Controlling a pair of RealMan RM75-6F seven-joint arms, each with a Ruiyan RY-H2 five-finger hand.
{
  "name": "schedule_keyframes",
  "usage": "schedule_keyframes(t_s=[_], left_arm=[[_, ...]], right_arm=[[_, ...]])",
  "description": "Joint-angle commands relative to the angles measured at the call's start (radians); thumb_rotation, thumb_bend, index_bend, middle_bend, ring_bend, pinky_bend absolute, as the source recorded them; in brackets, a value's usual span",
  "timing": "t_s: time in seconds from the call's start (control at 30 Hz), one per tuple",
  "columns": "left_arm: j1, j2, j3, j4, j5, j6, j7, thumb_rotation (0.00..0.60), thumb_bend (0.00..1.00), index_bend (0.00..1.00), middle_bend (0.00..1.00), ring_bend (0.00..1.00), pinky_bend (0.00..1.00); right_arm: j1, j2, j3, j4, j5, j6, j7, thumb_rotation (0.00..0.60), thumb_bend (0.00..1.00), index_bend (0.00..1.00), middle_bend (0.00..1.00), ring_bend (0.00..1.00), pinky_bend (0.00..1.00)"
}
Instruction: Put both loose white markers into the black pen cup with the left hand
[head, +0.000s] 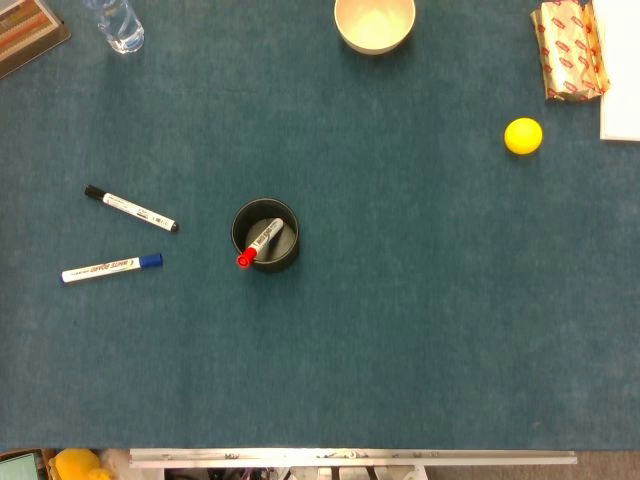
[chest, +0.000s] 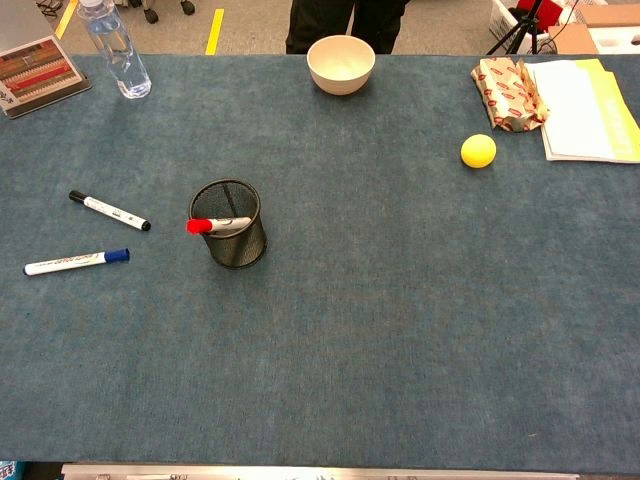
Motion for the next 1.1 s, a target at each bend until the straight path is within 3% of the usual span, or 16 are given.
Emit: schedule_keyframes(t_s=[0.03, 0.47, 1.1], left_arm=[[0.000, -0.002, 0.001, 0.002, 0.002, -0.003, -0.003, 0.600, 0.32, 0.29, 0.16, 0.09, 0.16], [-0.030, 0.000, -0.008, 0.042, 0.051, -0.011, -0.053, 0.600, 0.32, 0.30, 0.16, 0.09, 0.16], [-0.275, -0.102, 0.029, 0.281, 0.269, -0.163, -0.209, 0.600, 0.32, 0.32, 0.17, 0.09, 0.16]], right_arm=[[0.002, 0.002, 0.001, -0.004, 0.000, -0.001, -0.004, 0.600, 0.13, 0.21, 0.30, 0.16, 0.32], [0.018, 0.007, 0.014, -0.023, 0.003, -0.005, -0.028, 0.600, 0.13, 0.21, 0.30, 0.16, 0.32], [0.034, 0.012, 0.020, -0.053, 0.018, -0.013, -0.075, 0.600, 0.13, 0.21, 0.30, 0.16, 0.32]])
